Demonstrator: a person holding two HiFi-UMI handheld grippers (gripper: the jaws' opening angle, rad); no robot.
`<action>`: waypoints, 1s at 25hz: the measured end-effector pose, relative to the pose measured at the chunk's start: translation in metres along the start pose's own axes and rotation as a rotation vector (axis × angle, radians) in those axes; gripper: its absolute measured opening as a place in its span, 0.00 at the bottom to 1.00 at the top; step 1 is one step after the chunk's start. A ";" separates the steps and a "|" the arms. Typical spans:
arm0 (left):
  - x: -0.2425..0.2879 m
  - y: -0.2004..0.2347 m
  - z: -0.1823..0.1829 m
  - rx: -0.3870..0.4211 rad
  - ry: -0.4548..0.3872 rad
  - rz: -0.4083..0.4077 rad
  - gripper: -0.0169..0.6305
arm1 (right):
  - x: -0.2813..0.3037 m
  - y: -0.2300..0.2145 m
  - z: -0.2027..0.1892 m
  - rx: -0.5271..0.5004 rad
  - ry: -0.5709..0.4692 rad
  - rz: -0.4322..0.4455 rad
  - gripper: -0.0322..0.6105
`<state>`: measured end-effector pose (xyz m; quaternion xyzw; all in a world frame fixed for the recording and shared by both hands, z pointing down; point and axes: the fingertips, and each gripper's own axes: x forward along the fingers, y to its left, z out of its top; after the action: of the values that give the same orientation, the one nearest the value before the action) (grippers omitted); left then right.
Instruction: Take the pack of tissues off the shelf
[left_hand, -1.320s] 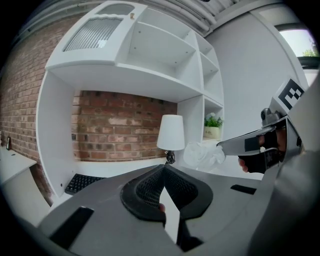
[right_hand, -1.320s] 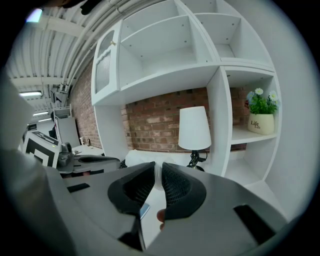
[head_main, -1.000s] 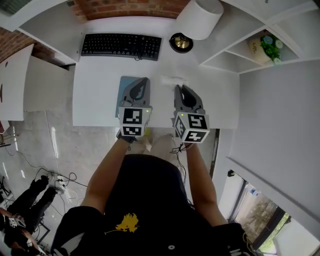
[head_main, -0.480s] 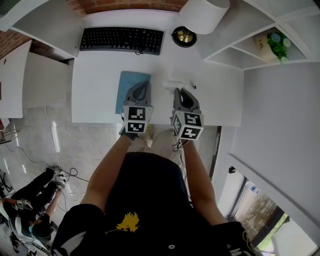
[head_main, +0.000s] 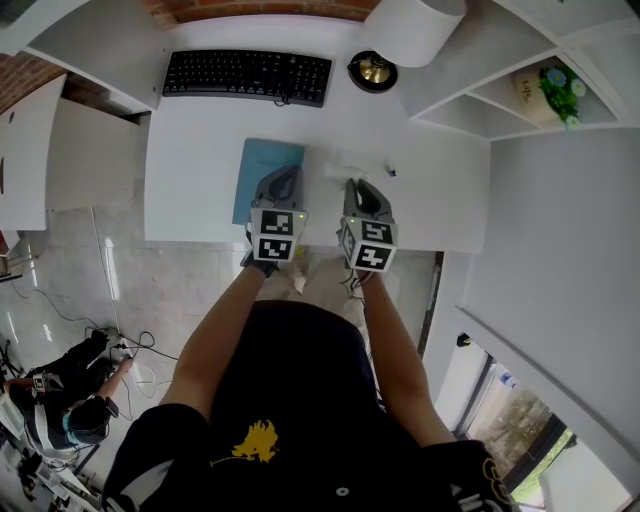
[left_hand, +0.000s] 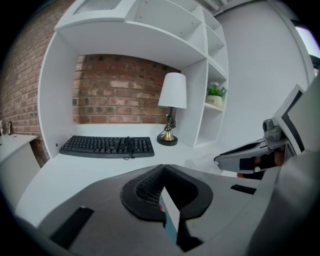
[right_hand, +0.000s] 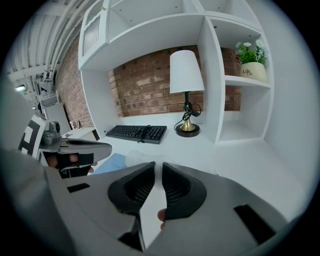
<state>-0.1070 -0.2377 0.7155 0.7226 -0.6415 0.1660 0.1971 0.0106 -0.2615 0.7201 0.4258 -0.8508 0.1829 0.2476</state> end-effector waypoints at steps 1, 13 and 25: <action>0.001 0.000 -0.003 -0.002 0.006 -0.001 0.05 | 0.001 0.000 -0.002 0.001 0.007 0.001 0.12; 0.002 -0.006 -0.025 -0.010 0.051 -0.011 0.05 | 0.005 -0.003 -0.017 0.012 0.029 -0.015 0.12; 0.003 -0.009 -0.031 -0.011 0.062 -0.016 0.05 | 0.014 -0.007 -0.035 0.014 0.091 -0.023 0.12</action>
<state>-0.0977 -0.2241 0.7433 0.7211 -0.6302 0.1829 0.2222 0.0185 -0.2566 0.7571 0.4285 -0.8325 0.2051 0.2851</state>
